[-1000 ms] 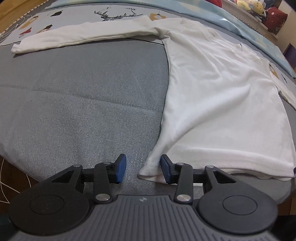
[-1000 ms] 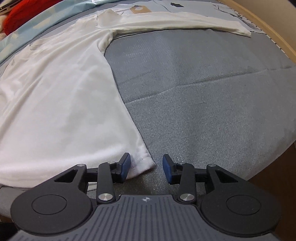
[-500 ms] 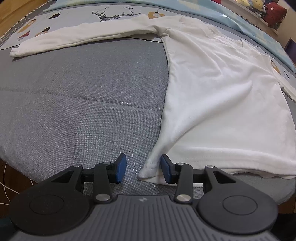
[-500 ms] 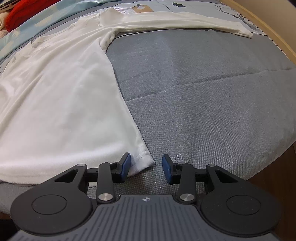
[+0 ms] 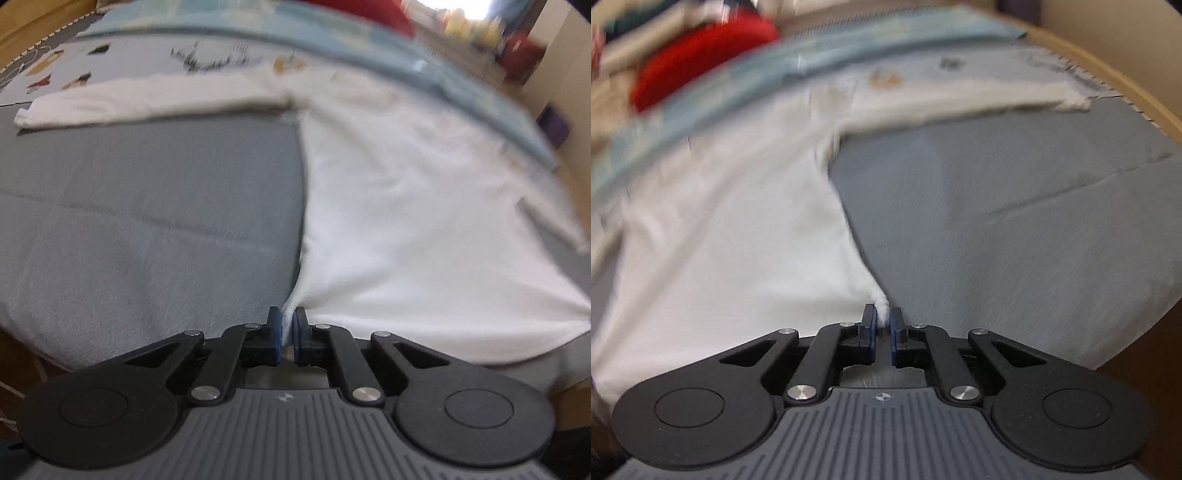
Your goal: Fold small clothes
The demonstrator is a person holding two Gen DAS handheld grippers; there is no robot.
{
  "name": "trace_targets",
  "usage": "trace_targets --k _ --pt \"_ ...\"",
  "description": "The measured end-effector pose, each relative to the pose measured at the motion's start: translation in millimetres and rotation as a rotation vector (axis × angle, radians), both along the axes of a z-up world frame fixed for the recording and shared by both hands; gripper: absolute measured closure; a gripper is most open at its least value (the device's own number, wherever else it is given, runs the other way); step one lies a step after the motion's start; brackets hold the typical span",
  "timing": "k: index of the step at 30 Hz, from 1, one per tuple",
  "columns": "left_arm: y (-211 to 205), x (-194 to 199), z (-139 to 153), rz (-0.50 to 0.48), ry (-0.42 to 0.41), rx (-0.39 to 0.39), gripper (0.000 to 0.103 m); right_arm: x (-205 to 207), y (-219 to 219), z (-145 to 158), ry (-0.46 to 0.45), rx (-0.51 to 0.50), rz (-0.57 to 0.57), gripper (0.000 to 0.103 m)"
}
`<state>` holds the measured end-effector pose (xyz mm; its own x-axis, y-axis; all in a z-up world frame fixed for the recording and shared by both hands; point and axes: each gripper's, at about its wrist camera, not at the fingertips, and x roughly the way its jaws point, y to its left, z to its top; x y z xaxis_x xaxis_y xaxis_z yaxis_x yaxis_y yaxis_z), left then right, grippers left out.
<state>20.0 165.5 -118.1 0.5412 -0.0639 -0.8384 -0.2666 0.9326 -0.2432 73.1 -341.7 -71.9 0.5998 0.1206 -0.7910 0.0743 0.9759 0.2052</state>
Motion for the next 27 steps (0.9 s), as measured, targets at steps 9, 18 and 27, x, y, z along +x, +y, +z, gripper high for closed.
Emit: trace_targets --k 9,18,27 --pt "-5 -3 -26 -0.025 0.163 0.036 0.097 0 -27 -20 0.176 0.045 -0.048 0.097" --pt "-8 -1 -17 -0.016 0.13 0.092 0.08 4 -2 -26 0.207 -0.113 -0.012 0.094" --pt "-27 13 -45 -0.125 0.238 0.156 0.071 3 10 -23 0.161 -0.088 0.044 0.081"
